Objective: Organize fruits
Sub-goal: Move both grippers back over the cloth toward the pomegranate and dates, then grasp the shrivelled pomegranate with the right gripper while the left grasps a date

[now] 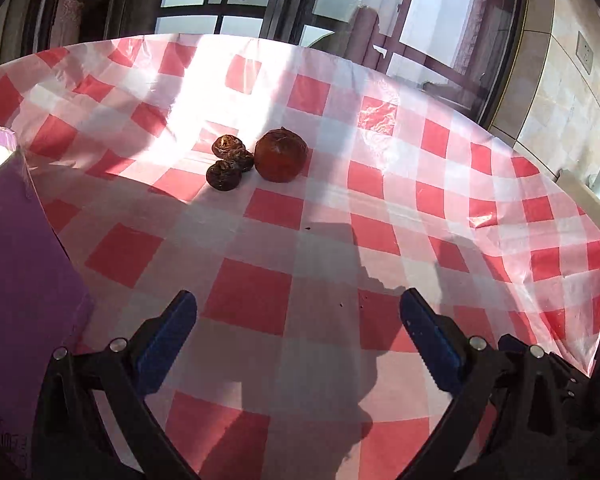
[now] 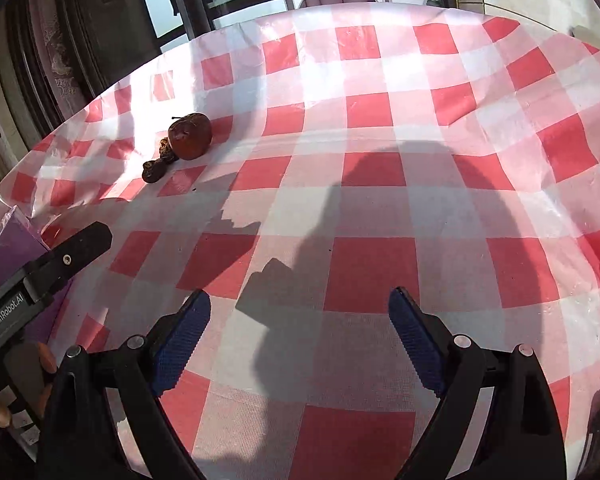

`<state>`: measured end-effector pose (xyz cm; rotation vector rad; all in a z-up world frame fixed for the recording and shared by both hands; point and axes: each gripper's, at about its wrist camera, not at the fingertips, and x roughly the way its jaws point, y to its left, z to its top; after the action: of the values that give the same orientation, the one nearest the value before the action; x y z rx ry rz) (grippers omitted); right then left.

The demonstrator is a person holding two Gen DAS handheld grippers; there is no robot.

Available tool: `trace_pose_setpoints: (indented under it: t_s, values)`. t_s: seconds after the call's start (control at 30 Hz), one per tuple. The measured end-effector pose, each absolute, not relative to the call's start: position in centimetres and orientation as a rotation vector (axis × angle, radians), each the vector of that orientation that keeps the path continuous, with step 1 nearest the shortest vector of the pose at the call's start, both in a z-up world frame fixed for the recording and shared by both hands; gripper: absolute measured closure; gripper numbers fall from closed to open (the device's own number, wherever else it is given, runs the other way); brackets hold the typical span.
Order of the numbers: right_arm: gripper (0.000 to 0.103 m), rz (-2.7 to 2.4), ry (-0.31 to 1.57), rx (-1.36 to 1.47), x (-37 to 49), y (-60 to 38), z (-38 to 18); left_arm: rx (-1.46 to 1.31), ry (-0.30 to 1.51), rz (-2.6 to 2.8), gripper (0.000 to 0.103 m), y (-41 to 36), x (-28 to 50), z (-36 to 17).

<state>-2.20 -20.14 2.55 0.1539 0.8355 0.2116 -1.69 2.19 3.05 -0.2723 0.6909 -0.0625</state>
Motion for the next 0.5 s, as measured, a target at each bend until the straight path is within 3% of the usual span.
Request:
trace_pose_setpoints:
  t_s: [0.2, 0.5]
  values:
    - [0.016, 0.267, 0.847, 0.106, 4.9, -17.0, 2.8, -0.425, 0.741, -0.052, 0.002, 5.6, -0.7, 1.5]
    - [0.016, 0.477, 0.891, -0.13, 15.7, -6.7, 2.4, -0.387, 0.737, -0.077, 0.002, 4.7, -1.0, 2.0]
